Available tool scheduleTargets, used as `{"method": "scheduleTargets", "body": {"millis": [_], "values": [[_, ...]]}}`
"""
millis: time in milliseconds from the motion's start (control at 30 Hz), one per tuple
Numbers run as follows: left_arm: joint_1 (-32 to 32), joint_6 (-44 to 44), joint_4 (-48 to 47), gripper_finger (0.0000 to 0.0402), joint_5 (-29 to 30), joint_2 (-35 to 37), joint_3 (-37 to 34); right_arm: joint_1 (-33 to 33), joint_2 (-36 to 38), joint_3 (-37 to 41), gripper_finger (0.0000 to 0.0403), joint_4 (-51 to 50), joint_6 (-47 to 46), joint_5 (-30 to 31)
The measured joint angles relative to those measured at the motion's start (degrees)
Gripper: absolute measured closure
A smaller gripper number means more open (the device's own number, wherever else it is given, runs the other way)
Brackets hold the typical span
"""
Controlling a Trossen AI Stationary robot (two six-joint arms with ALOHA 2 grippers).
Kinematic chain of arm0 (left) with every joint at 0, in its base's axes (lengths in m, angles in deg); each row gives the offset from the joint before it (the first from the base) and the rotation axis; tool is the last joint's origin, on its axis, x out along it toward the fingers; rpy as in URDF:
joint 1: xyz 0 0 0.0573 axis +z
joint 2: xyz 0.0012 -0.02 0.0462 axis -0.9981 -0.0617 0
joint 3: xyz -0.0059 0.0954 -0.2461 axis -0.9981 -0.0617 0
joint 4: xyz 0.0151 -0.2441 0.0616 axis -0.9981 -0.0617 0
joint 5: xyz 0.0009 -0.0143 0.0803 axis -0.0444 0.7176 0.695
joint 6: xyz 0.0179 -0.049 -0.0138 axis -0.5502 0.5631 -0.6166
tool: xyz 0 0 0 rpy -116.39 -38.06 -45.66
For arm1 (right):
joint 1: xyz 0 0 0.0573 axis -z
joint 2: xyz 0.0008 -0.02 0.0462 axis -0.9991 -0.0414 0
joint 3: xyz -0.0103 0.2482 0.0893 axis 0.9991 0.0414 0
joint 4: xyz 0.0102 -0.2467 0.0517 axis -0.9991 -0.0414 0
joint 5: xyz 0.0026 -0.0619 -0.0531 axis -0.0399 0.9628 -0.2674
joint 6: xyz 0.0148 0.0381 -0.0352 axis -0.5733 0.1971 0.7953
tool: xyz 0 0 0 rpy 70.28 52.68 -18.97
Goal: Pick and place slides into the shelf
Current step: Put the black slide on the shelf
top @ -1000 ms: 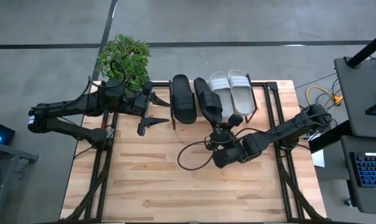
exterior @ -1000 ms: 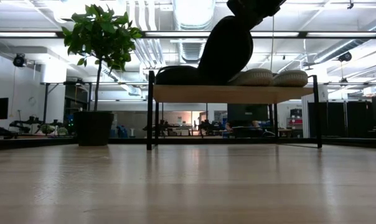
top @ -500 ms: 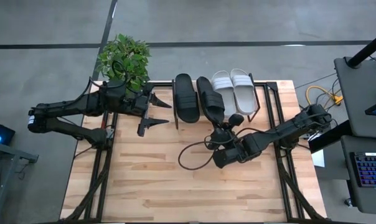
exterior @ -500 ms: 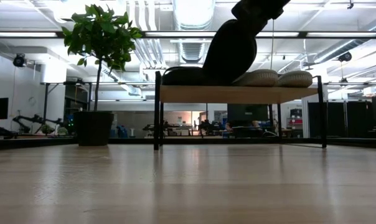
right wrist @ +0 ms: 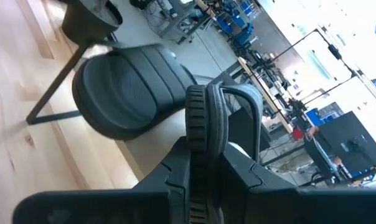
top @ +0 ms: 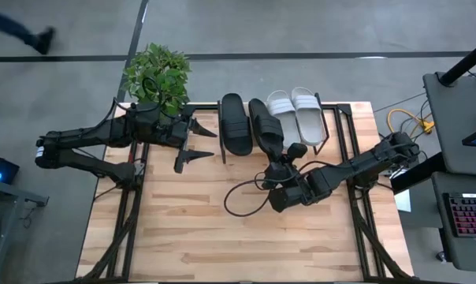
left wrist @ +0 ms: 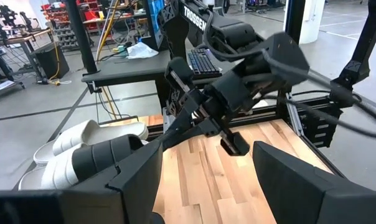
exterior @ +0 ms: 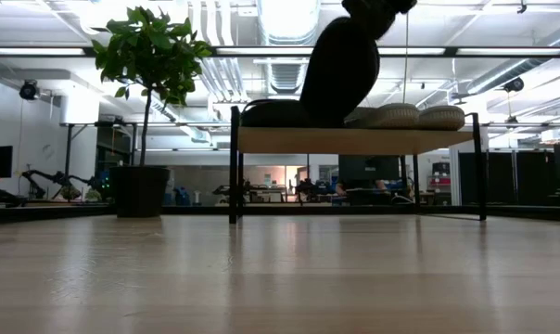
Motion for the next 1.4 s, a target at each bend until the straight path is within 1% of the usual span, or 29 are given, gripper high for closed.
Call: {"method": "scheduleTargets", "body": {"millis": [333, 567, 667, 767, 967, 1067, 1167, 1267, 1400], "values": [[0.04, 0.0, -0.01, 0.0167, -0.02, 0.0, 0.0, -0.25, 0.01, -3.99, 0.0363, 0.0, 5.01, 0.62], [0.04, 0.05, -1.53, 0.0167, -0.02, 0.02, 0.0, -3.05, 0.01, -5.15, 0.0363, -0.75, 9.5, -1.33], [0.04, 0.06, -1.7, 0.0167, -0.02, 0.04, 0.0, -4.58, 0.03, -5.58, 0.0363, -1.08, 9.52, -2.88], [0.04, 0.06, -1.71, 0.0167, -0.02, 0.04, 0.0, -6.34, 0.03, -5.59, 0.0363, -4.85, 6.61, -3.26], [0.02, 0.06, -2.21, 0.0167, -0.02, 0.04, 0.0, -9.57, -0.05, -5.59, 0.0363, -14.24, -3.56, -3.06], [0.02, 0.1, -2.5, 0.0167, -0.02, 0.07, 0.0, -10.72, -0.05, -5.57, 0.0363, -15.53, -4.52, -3.76], [0.02, 1.36, -2.5, 0.0167, -0.02, 0.07, 0.0, -10.93, -0.05, -5.57, 0.0363, -15.82, -3.81, -6.23], [-0.03, 1.48, -2.5, 0.0167, -0.02, 0.07, 0.0, -10.98, -0.08, -5.56, 0.0363, -18.8, -3.65, -7.49], [-0.04, 2.63, -2.5, 0.0167, -0.03, 0.07, 0.0, -10.98, -0.08, -5.53, 0.0363, -22.56, -6.28, -7.86]]}}
